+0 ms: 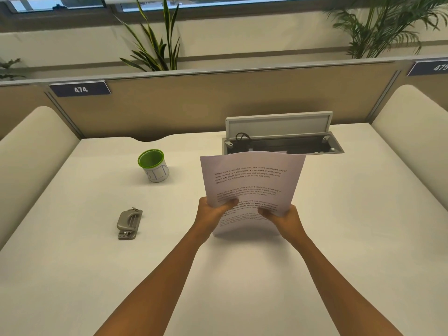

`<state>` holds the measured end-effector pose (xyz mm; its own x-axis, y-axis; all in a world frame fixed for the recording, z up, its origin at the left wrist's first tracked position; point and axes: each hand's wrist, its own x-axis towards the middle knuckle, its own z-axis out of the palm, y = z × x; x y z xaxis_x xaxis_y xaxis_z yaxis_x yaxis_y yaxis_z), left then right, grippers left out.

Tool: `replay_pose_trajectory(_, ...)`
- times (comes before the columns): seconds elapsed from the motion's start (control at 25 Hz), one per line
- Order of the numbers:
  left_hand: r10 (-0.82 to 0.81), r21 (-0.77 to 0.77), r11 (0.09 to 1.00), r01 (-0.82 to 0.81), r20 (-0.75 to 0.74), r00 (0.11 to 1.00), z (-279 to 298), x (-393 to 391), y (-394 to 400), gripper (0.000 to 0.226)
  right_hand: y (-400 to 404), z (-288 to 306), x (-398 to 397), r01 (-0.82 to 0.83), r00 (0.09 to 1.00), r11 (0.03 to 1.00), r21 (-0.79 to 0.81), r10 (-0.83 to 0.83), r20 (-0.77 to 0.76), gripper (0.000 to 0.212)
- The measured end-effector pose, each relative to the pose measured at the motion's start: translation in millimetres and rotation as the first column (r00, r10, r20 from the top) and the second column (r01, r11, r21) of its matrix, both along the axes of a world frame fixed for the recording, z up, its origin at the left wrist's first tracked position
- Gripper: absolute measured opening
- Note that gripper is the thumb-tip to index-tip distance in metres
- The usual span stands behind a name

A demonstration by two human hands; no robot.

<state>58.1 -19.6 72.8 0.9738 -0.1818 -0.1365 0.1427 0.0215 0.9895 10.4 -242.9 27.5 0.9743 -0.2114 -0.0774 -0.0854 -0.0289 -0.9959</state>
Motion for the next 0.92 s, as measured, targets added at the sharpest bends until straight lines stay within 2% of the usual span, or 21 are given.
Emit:
replay_pose_trajectory(0.44,-0.006,0.022,1.0,0.007,-0.025,1.0,-13,-8,3,0.026,4,-8,-10,0.001,1.0,1.0,-0.009,-0.001,-0.029,0.027)
replay_pose_trajectory(0.6,0.056,-0.06,0.996,-0.059,-0.057,0.997,-10,-6,7,0.034,-2,-4,-14,0.075,0.997,0.997,0.001,-0.075,-0.031,0.027)
replay_pose_trajectory(0.76,0.184,-0.267,0.934,-0.236,-0.206,0.961,-4,-6,3,0.057,1,-1,-21,0.254,0.967,0.937,0.239,-0.246,-0.059,0.044)
replay_pose_trajectory(0.92,0.146,-0.464,0.829,-0.311,-0.357,0.923,-1,-16,-12,0.051,24,10,-14,0.208,0.977,0.827,0.522,-0.195,-0.082,0.058)
